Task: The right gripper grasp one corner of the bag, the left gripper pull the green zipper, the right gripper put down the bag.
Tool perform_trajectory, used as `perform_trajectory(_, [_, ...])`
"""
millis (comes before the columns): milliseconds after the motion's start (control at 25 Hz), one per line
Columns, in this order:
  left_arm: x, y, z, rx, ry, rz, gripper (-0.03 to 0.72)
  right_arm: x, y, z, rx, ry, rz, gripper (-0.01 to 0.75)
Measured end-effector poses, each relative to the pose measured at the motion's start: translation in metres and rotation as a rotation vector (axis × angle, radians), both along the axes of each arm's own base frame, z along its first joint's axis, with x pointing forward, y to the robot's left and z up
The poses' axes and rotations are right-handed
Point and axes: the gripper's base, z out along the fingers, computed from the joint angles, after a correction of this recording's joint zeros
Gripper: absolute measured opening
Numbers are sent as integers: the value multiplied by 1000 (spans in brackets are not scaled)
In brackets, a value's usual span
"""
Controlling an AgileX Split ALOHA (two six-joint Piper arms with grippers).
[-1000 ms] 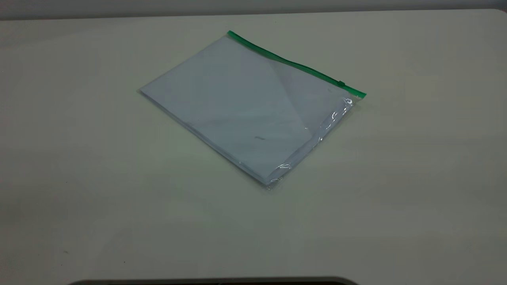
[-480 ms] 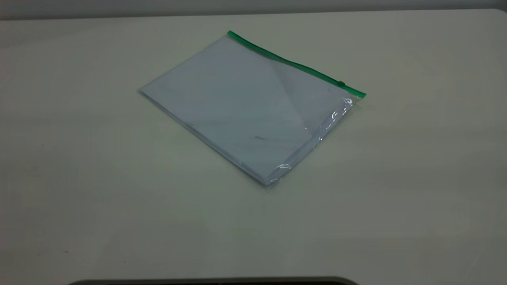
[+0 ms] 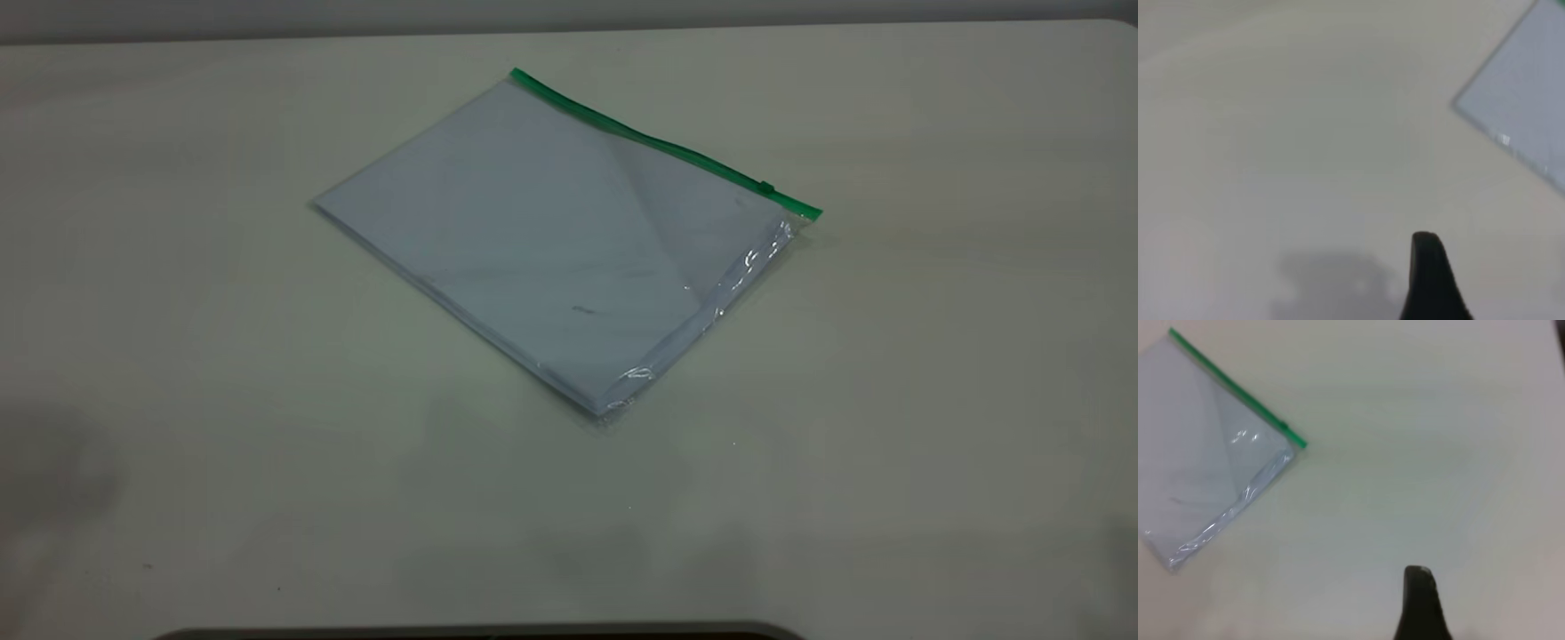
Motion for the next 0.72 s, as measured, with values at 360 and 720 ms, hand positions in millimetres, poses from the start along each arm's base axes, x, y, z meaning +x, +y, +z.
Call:
perform_trajectory(360, [115, -7, -26, -5, 2, -61, 560, 79, 6, -48, 56, 157, 61, 578])
perform_trajectory(720, [186, -28, -83, 69, 151, -280, 560, 137, 19, -121, 163, 272, 181, 578])
